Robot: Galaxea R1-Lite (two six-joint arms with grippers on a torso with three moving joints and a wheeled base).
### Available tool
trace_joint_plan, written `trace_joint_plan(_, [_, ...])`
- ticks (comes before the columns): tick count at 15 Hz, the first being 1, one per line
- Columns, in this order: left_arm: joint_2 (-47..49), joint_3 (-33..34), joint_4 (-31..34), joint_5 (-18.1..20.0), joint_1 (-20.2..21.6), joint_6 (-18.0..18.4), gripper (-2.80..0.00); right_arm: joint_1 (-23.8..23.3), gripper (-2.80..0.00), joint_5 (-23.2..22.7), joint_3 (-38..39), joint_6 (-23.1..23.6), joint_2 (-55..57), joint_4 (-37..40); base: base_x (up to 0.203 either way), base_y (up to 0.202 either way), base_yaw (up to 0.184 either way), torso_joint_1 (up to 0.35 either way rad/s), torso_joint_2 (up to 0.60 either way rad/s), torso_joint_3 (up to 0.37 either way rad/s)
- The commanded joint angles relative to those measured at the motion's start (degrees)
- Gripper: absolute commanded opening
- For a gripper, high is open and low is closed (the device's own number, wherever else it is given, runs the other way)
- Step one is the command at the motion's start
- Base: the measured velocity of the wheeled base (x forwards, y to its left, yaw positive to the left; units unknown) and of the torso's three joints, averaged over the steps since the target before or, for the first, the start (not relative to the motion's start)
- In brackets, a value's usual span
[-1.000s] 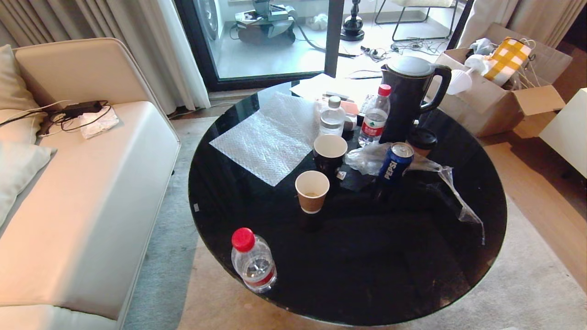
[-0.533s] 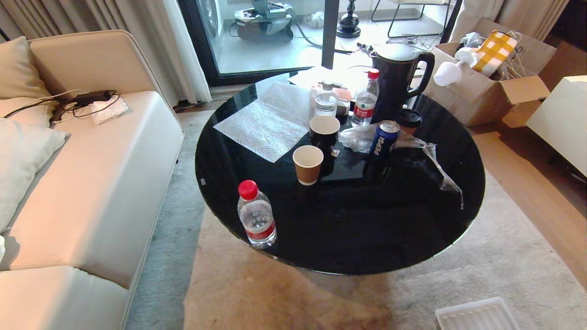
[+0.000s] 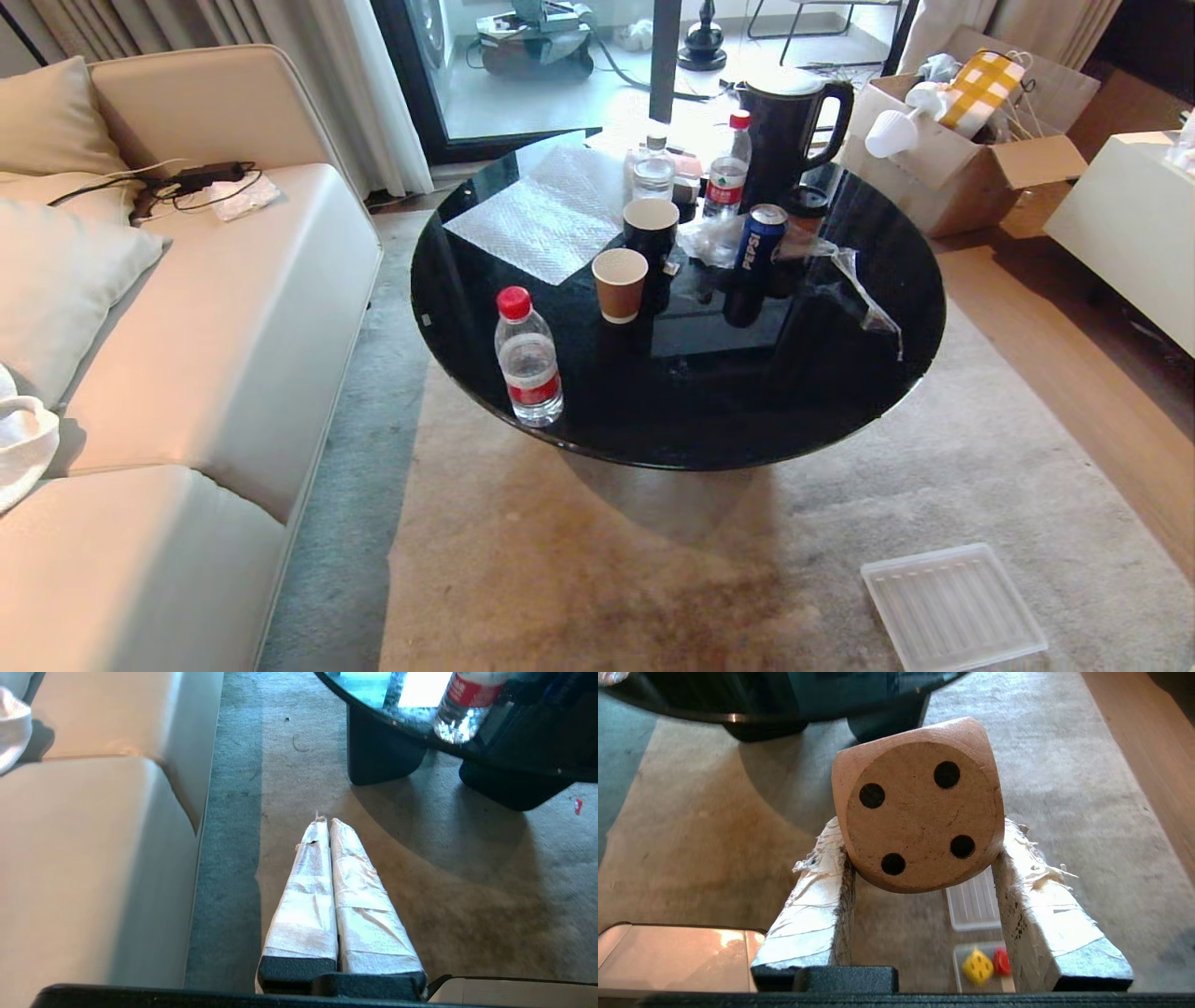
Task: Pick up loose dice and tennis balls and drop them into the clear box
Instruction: Put the toys in the box
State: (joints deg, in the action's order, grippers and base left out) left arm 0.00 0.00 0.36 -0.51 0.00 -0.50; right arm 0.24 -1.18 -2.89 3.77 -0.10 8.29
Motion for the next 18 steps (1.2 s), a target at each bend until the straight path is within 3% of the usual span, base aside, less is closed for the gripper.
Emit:
trace_joint_plan(1, [0.0,0.0,0.0,0.0,0.0,0.0,-2.8,0.0,-2.8,0.0,0.0,0.1,0.0,0.1,-0.189,0.0,-0.006,0.004,0.0,0.003])
trace_joint_plan(5, [0.0,0.0,0.0,0.0,0.0,0.0,-2.8,0.0,-2.8,0.0,0.0,0.1,0.0,0.1,-0.171,0.0,-0.001,0.0,0.0,0.003])
trace_joint_plan(18, [0.0,0.0,0.0,0.0,0.0,0.0,-2.8,0.0,-2.8,0.0,-0.1,0.3,0.0,0.1,0.0,0.0,0.0,0.0,0.0,0.0])
